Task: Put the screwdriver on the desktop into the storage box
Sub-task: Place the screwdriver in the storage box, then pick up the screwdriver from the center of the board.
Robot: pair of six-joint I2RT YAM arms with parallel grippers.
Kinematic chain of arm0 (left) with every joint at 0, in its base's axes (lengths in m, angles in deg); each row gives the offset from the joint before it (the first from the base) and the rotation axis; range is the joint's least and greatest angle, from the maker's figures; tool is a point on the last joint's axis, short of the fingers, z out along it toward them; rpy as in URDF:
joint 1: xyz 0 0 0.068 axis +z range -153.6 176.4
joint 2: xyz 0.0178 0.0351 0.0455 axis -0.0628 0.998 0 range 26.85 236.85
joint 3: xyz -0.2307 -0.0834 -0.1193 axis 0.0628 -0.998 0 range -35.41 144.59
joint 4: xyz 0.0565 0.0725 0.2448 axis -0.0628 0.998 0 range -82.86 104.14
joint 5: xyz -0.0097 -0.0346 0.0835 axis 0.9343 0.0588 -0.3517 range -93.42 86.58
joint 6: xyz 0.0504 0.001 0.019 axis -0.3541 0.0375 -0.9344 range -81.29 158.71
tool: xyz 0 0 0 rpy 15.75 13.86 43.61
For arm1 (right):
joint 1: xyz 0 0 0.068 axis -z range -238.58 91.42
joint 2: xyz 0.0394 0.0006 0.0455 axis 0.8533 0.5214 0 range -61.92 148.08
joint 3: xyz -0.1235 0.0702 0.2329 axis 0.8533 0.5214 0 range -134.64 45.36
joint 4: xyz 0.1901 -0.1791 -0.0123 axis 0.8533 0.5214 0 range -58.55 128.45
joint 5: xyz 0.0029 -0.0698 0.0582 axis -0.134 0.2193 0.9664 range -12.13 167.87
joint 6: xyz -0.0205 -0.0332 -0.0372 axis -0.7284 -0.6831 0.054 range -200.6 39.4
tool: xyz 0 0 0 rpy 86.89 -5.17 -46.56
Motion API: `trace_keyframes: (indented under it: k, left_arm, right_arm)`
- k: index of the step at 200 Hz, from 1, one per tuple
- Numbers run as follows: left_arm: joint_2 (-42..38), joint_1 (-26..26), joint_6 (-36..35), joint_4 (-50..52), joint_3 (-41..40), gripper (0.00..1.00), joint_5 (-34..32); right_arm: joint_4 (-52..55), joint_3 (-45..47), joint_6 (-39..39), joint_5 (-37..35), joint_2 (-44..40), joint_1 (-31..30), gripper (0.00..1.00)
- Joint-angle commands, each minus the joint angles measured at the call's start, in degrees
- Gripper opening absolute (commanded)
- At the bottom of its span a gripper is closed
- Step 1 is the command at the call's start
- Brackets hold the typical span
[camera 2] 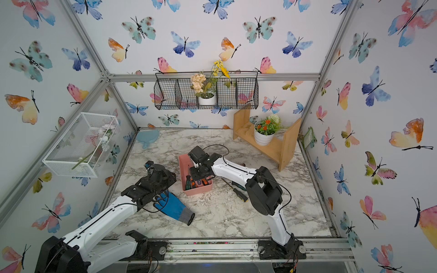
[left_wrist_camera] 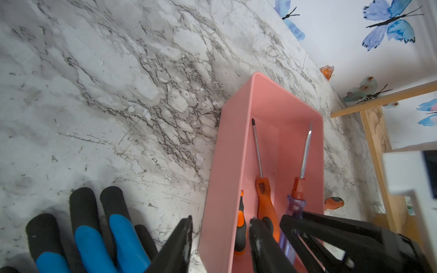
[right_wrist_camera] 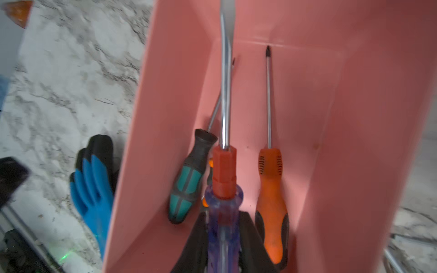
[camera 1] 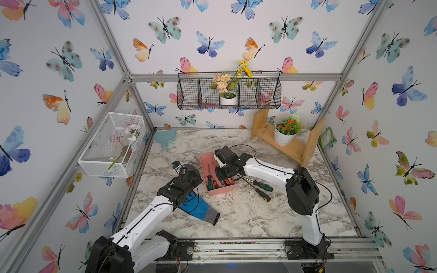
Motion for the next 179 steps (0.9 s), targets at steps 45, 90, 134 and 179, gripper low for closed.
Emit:
trace_keyframes:
  k: [45,90,134,179]
  left_arm:
    - [1.7,0.4,-0.5,0.2,0.8,0.45,-0.3]
    - [2.0,0.5,-1.4,0.2,1.4,0.45,-0.4]
    - [4.0,0.6,-4.3,-1.3,2.4,0.45,2.1]
    - [6.0,0.6,-4.9,-3.4,2.5,0.45,5.3]
  right_arm:
    - [3.3,-6.5,-1.3,-1.4,4.5,0.0,0.39]
    - [5.5,-7.3,-3.0,-5.3,-0.6,0.0,0.5]
    - [-3.1,12.3,-10.4,-14.5,-21.0,2.0,0.61]
    - [5.6,26.9,-12.2,-10.1,-27.7,6.8,0.6]
